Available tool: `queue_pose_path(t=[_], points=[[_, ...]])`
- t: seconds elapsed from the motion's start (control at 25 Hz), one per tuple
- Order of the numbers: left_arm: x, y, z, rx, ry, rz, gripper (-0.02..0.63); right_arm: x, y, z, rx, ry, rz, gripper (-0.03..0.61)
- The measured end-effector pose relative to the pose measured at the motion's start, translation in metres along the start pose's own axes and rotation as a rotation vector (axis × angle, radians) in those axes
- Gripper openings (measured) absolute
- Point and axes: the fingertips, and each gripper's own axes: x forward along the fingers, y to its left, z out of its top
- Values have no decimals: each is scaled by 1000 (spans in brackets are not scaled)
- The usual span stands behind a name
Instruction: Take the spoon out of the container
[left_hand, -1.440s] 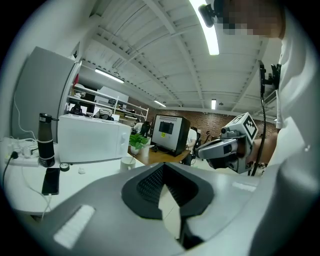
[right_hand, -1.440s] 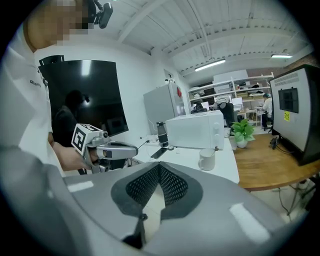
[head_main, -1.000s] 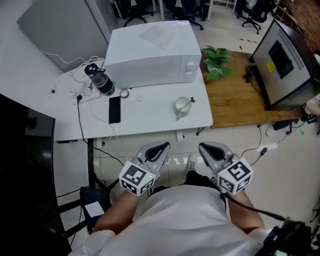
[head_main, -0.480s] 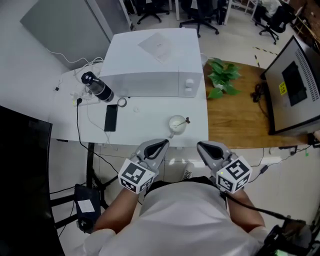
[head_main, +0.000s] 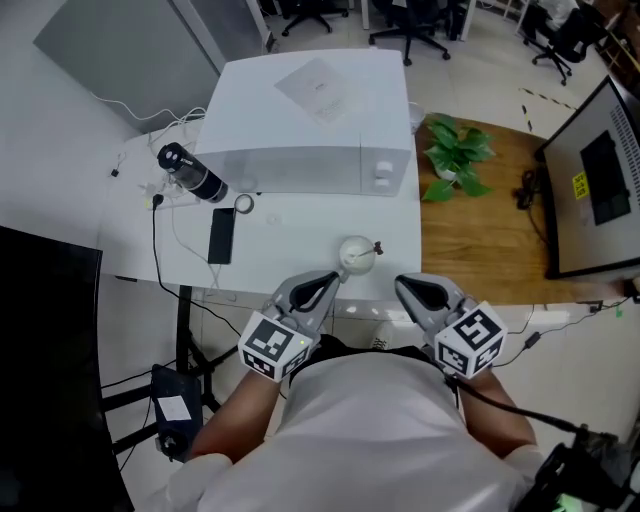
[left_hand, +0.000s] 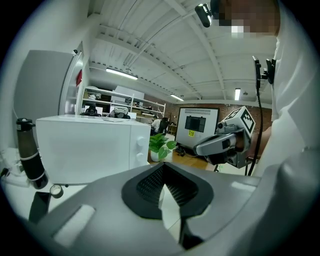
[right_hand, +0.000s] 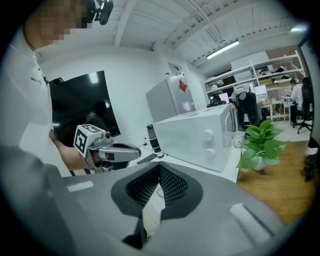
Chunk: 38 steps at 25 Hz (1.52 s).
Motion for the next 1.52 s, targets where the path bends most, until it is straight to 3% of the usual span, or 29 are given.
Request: queue_pose_path(t=[0.2, 0.48, 0.92, 1.04, 1.24, 1.52], points=[[4, 21, 3, -61, 5, -36, 5, 13, 1, 6, 35, 2, -49, 8], [1, 30, 6, -33, 21, -129, 5, 35, 13, 13, 52, -8, -104, 8], [-4, 39, 3, -20, 30, -180, 5, 49, 16, 12, 71, -7, -159, 8], [-2, 42, 1, -18, 31, -181, 4, 50, 6, 11, 65, -8, -186, 9], [2, 45, -7, -24, 42, -176, 5, 56, -20, -3, 50, 42, -241, 66], [6, 58, -19, -54, 67, -154, 5, 74, -59, -33, 97, 108, -279, 95]])
